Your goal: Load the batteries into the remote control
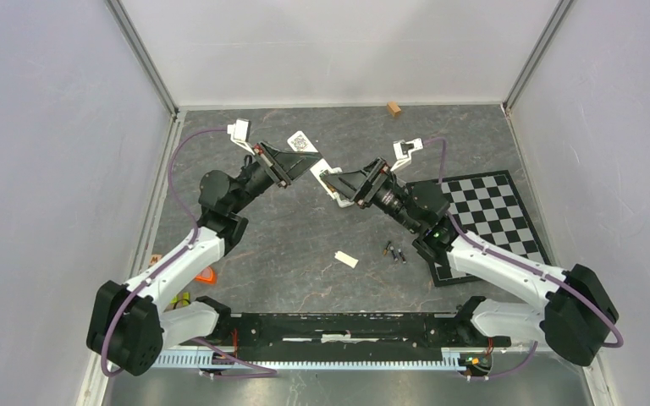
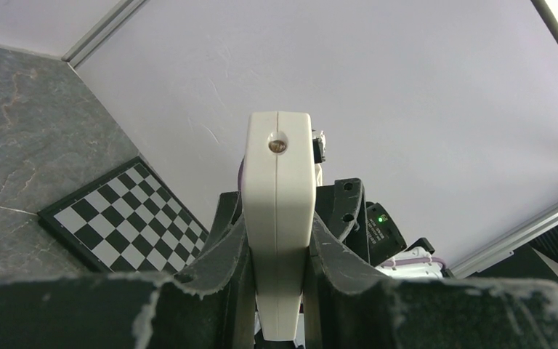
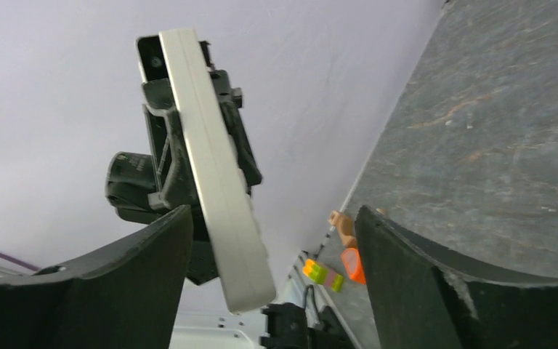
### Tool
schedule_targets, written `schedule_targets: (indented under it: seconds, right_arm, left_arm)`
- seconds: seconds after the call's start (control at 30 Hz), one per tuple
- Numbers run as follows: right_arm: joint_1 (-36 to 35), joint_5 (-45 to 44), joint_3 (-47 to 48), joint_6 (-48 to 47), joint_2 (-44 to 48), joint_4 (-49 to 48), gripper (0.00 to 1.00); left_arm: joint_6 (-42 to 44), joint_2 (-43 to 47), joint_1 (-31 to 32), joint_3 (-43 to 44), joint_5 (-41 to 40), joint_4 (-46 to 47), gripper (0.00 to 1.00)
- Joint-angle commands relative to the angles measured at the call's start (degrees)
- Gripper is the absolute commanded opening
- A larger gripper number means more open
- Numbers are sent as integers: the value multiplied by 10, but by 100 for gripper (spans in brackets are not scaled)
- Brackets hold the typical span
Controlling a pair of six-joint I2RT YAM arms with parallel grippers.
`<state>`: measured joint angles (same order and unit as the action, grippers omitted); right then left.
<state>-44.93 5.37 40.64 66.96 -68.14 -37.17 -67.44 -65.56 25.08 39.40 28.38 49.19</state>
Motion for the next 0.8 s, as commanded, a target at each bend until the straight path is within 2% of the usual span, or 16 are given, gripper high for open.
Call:
schedule_targets:
  seconds: [0.0, 0.07, 0.17, 0.27, 0.37, 0.47, 0.57, 0.77]
  right_arm:
    - [15, 18, -7, -68, 43, 25, 94]
    - [26, 29, -8, -98, 68, 49, 98]
    - [39, 38, -14, -154, 115, 93, 98]
    - [49, 25, -2, -231, 158, 192, 97]
    - [51, -32, 56, -327, 155, 364, 89]
    - [51, -124, 108, -375, 119, 538, 77]
    - [56, -168, 118, -394, 82, 612, 67]
    - [65, -189, 93, -387, 5, 668, 44]
  left_arm:
    - [41, 22, -2, 23, -10, -30, 2]
    - [62, 25, -5, 18, -5, -53, 2]
    - [98, 30, -12, 5, 4, -79, 2]
    - [131, 37, -17, -9, 16, -106, 2]
    - [165, 53, -20, -28, 29, -131, 2]
    - [195, 75, -20, -39, 41, -168, 2]
    - [216, 99, -20, -42, 37, -212, 2]
    - [227, 121, -20, -55, 24, -251, 2]
